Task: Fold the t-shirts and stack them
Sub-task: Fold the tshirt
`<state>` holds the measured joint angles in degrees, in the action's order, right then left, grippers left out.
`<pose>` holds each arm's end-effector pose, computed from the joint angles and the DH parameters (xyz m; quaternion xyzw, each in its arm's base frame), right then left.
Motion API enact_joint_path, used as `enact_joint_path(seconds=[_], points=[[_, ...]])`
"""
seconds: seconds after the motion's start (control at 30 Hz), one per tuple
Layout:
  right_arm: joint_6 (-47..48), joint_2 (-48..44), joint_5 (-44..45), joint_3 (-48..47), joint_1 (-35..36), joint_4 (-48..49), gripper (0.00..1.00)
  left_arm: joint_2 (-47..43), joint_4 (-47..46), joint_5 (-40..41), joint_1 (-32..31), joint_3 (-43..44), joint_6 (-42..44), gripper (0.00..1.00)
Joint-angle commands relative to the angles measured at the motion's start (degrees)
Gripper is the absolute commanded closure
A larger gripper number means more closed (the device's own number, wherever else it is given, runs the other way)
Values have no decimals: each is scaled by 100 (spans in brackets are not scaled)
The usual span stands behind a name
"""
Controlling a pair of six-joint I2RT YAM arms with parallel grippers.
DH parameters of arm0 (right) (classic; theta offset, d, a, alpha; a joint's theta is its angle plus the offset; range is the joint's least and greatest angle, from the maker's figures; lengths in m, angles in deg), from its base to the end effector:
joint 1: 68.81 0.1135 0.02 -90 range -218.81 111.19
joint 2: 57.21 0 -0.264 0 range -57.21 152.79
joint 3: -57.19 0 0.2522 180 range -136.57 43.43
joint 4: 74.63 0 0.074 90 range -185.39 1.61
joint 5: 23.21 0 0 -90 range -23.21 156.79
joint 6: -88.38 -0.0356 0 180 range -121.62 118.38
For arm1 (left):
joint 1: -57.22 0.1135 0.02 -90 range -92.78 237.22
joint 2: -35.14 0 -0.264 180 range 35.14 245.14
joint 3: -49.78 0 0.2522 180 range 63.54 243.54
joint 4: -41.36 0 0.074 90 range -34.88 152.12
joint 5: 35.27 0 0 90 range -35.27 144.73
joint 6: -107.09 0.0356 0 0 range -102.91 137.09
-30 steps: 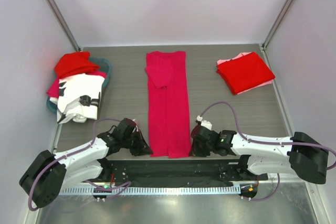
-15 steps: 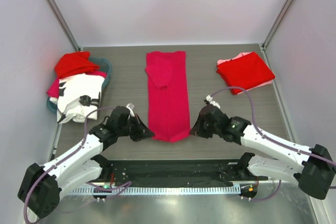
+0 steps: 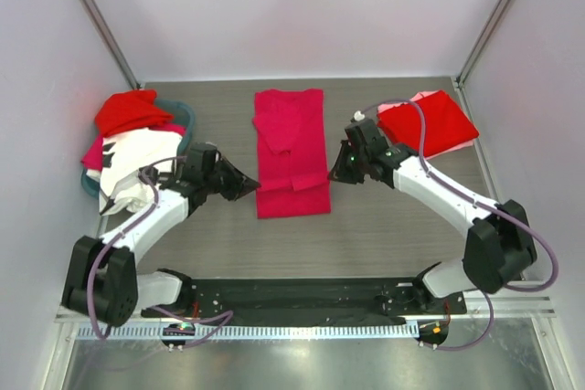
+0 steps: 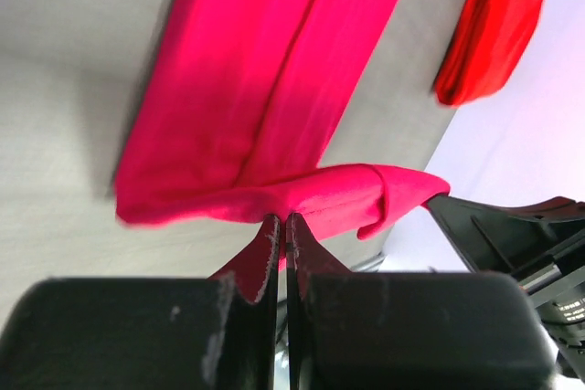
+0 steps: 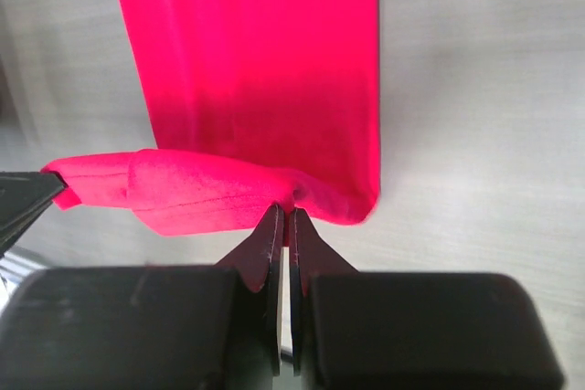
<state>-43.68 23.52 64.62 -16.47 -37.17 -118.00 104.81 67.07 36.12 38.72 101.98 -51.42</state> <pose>0.2526 0.1572 0.2585 0.0791 0.9375 0.2172 0.2601 0.2310 -0.0893 0.2116 -0.3246 0.8479 -0.3775 0.1822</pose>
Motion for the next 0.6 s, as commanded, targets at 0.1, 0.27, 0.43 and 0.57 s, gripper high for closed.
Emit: enact_joint_path(seconds=[0.1, 0.27, 0.43, 0.57], points=[[497, 742, -204, -917, -307, 34, 99, 1004, -640, -11, 154, 998, 163, 100], [576, 1129, -275, -1225, -457, 69, 99, 1461, -799, 59, 268, 1342, 110, 100], [629, 1532, -336, -1551, -579, 122, 99, 1830, -843, 147, 321, 1605, 75, 100], [682, 1849, -407, -1762, -659, 157, 99, 2077, -878, 138, 382, 1737, 57, 100]])
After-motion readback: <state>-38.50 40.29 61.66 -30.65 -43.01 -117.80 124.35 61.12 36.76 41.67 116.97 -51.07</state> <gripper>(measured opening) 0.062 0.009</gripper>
